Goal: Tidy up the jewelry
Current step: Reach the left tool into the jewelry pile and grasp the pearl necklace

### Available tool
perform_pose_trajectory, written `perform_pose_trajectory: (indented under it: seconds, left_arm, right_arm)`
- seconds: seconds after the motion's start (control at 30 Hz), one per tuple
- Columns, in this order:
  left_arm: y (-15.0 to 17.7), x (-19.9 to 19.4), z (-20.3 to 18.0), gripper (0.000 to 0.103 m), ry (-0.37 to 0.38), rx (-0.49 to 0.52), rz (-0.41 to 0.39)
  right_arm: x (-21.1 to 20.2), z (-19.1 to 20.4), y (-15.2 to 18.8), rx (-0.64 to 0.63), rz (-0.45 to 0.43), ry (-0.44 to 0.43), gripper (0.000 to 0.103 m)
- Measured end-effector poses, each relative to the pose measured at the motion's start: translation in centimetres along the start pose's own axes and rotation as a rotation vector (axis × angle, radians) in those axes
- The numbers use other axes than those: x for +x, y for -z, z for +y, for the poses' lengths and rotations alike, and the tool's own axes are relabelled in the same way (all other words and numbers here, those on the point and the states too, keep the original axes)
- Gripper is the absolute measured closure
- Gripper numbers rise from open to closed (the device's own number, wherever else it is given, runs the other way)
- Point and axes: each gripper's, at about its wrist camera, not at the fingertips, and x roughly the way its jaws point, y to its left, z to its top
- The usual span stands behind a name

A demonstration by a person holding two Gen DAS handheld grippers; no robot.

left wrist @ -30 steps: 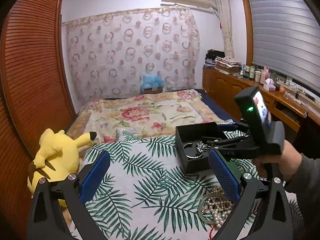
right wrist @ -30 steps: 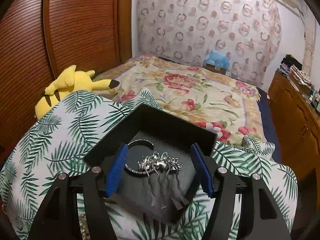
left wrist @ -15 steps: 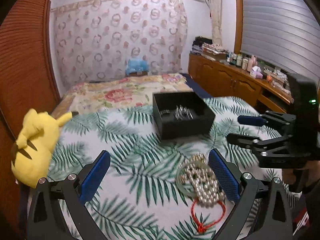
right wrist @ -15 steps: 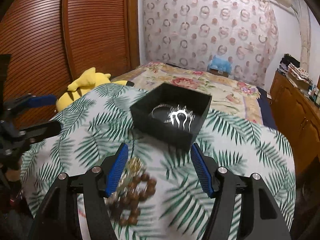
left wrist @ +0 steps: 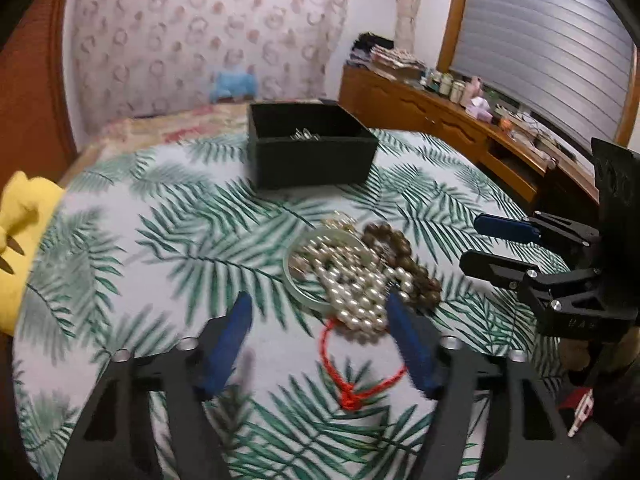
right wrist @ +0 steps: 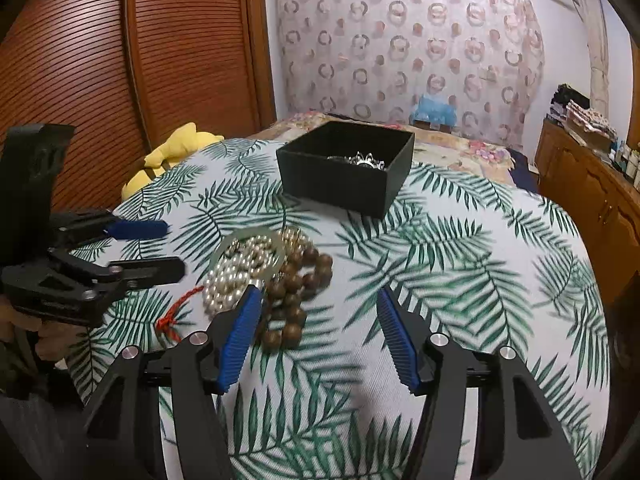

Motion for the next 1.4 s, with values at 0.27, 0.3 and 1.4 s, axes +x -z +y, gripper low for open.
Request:
perform_pose_trajectory:
  seconds: [0.27,0.3,1.4]
  left_arm:
    - [0.3,2.3,0.1,0.074,0.042,-0.045,0.063]
    - [0.4,2.5,0.2,0.074,0.049,-0.051,0.066]
    - [-2.0,-4.1,0.3,0.096,0.032,-0.007,-0.119]
  right_arm:
    - [-0.5,0.9,0.7,-0.003,-0.006,-0.011,0.042]
    - [-0.5,0.8,0.7,-0.002,-0.006,-0.011,0.042]
    - [-0.4,0.6,1.0,-0.006,0.004,-0.005,0.042]
